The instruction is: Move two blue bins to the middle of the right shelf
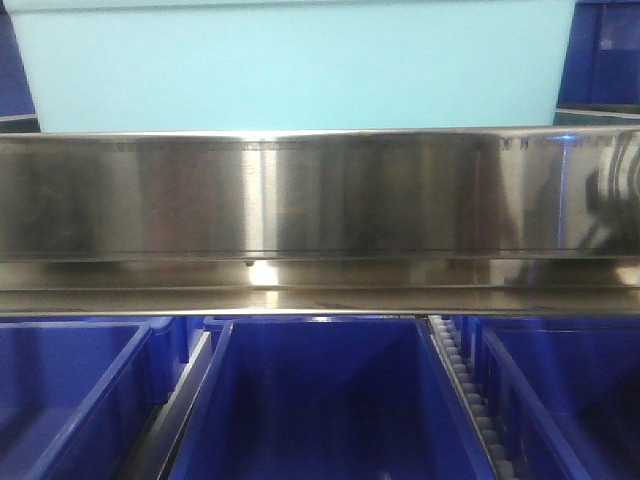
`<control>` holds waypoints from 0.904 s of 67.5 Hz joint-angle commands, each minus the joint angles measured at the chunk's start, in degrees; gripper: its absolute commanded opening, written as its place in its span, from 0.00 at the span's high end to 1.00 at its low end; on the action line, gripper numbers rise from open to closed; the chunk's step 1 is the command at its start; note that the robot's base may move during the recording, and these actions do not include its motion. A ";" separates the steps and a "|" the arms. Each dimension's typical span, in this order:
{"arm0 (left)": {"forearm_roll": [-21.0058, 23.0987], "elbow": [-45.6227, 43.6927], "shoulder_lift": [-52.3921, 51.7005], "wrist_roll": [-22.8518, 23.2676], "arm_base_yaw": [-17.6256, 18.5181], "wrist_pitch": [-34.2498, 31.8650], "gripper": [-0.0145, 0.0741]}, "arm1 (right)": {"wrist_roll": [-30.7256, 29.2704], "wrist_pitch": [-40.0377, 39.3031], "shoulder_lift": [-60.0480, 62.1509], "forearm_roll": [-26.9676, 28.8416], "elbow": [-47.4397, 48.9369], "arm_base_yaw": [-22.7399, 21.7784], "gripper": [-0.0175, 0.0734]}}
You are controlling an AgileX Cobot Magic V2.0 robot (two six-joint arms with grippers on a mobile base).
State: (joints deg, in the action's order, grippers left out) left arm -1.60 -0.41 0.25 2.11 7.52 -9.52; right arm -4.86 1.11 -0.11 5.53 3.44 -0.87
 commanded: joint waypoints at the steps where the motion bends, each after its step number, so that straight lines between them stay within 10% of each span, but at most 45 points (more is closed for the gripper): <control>1: 0.25 -3.06 -0.25 -0.01 0.19 0.12 0.96 | 0.34 -0.21 0.11 -0.27 5.02 -0.01 0.99; 15: 0.25 -16.89 4.52 -0.01 0.19 14.48 0.80 | 0.34 13.93 -3.44 -0.27 19.75 -0.01 0.90; 33: 1.60 -28.00 19.96 -0.01 1.60 16.69 0.29 | 0.34 10.01 -15.94 -0.27 26.33 -0.01 0.17; 48: 1.60 -39.95 32.56 -0.01 9.77 22.05 0.16 | 0.34 8.80 -26.77 0.90 31.07 1.29 0.18; 61: 1.60 -55.98 46.51 -0.01 17.84 34.77 0.16 | 0.23 17.13 -38.77 0.90 44.56 10.74 0.18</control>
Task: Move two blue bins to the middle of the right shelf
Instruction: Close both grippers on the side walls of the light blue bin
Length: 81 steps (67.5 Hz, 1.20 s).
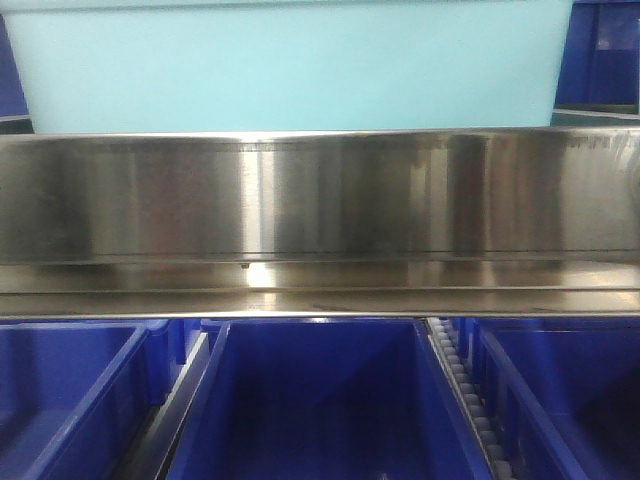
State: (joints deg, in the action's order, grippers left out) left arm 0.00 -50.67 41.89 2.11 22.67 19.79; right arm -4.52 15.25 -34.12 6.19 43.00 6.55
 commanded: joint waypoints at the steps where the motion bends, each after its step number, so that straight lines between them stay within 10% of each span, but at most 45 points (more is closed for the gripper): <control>1: 0.00 -6.94 5.91 -0.01 3.09 6.64 0.16 | -0.10 3.79 -5.70 0.23 6.05 4.10 0.18; 12: 2.56 -22.76 19.80 -0.01 4.45 22.86 0.16 | -0.10 17.33 -20.20 0.23 21.48 12.78 0.18; 30: 4.97 -40.13 36.84 -0.41 0.42 41.12 0.16 | 7.84 43.69 -42.65 -2.66 46.82 13.62 0.18; 70: 9.28 -43.62 56.10 -2.11 -3.08 45.22 0.16 | 10.71 48.97 -66.52 -4.17 54.22 13.62 0.19; 81: 8.91 -43.62 56.54 -2.11 -3.08 44.25 0.28 | 10.71 49.37 -68.46 -4.17 54.22 13.62 0.37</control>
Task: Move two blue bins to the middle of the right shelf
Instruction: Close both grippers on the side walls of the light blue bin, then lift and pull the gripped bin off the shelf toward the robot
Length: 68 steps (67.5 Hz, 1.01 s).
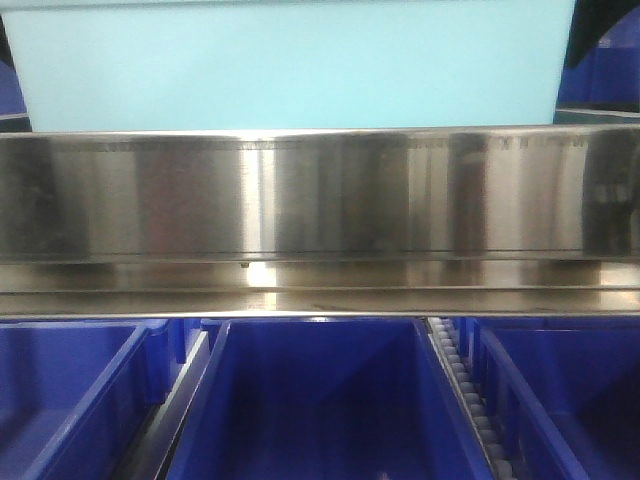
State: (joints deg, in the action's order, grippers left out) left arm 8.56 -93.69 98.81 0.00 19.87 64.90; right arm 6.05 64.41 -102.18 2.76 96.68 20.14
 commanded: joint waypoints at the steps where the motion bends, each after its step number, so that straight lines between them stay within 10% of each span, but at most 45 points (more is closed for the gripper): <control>1: 0.35 -0.61 -0.38 0.00 -0.29 -0.87 0.31 | 0.13 0.32 -0.49 -0.74 0.54 0.03 0.40; 17: 0.01 -0.61 -0.38 0.00 -0.29 -1.02 0.95 | 0.29 1.10 -0.63 -0.74 0.54 0.03 0.98; 68: 1.61 -9.86 -10.17 0.00 -0.19 3.40 0.96 | 0.51 -0.62 11.64 -0.74 1.18 0.03 0.98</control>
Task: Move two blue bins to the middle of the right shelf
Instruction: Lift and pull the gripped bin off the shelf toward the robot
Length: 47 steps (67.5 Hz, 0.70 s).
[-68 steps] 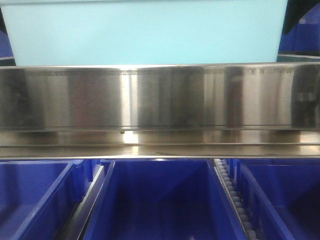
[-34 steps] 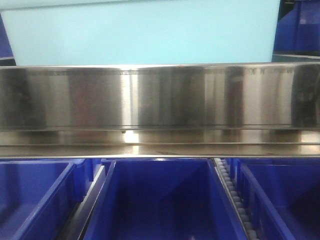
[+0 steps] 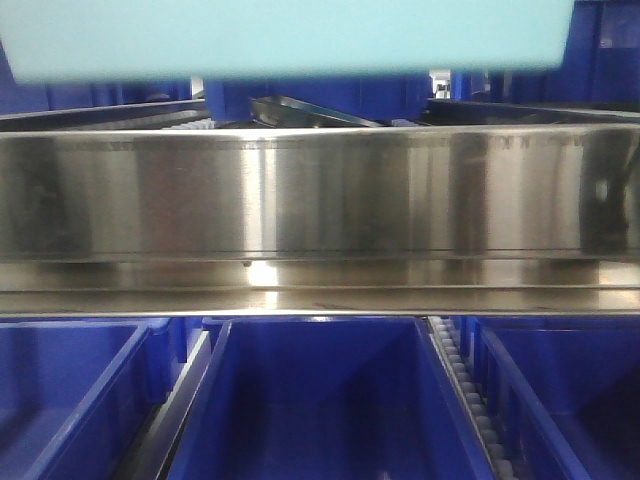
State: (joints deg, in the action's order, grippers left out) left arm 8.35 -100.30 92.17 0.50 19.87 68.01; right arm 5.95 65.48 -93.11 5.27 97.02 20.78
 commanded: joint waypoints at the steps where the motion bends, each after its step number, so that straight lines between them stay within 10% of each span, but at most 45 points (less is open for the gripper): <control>1: 1.89 -4.10 -3.82 -0.50 -0.19 0.41 0.96 | 0.61 -1.83 2.94 -3.25 1.09 -0.61 0.98; 47: 4.45 -11.77 -6.08 -0.50 -0.19 1.96 0.96 | 0.61 0.32 4.17 -3.25 13.84 -0.61 0.98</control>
State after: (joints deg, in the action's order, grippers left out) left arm 9.89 -111.22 87.32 0.61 19.87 70.42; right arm 6.49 67.52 -88.89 4.87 110.21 20.78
